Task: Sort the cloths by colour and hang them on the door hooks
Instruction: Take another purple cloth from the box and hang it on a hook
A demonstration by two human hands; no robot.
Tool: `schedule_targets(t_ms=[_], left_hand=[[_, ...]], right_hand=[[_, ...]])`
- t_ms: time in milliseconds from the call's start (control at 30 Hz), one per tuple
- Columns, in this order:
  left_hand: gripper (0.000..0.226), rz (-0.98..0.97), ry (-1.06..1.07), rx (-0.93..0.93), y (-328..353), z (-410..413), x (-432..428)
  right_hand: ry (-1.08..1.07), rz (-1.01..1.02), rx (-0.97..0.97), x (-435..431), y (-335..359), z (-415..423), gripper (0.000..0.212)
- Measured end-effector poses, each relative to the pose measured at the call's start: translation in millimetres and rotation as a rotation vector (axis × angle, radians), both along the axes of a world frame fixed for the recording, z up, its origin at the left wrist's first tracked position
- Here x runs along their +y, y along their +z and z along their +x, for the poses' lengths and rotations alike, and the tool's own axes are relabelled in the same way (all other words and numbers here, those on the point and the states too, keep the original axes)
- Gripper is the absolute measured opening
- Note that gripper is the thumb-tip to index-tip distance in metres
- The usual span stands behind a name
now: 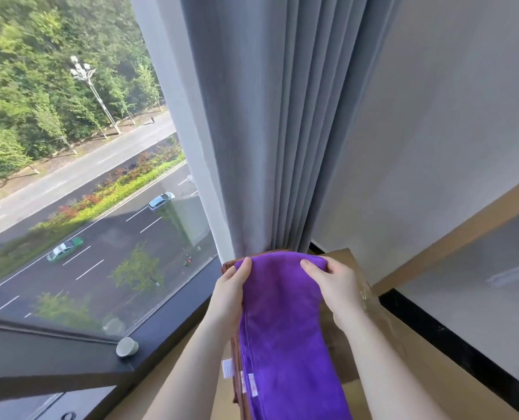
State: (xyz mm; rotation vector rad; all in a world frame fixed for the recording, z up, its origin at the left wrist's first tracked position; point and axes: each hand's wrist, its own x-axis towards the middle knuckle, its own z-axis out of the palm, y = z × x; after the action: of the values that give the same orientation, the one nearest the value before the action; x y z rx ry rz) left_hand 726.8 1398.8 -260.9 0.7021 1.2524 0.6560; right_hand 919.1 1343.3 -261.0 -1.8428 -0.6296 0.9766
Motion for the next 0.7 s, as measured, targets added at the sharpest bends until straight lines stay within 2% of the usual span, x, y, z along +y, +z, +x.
schedule_targets(t_ms=[133,433,700], left_hand=[[0.037,0.162,-0.036,0.099,17.7,8.3,-10.1],[0.027,0.571,-0.073,0.262,78.6,50.3,-34.9],[0.022,0.766,-0.209,0.197,129.9,99.4,-74.0]], right_hand=[[-0.037,0.045,0.031,-21.3,20.4,11.4,0.013],[-0.094,0.200,0.068,-71.0,92.5,40.4,0.011],[-0.151,0.303,-0.023,-134.9,138.3,91.2,0.012]])
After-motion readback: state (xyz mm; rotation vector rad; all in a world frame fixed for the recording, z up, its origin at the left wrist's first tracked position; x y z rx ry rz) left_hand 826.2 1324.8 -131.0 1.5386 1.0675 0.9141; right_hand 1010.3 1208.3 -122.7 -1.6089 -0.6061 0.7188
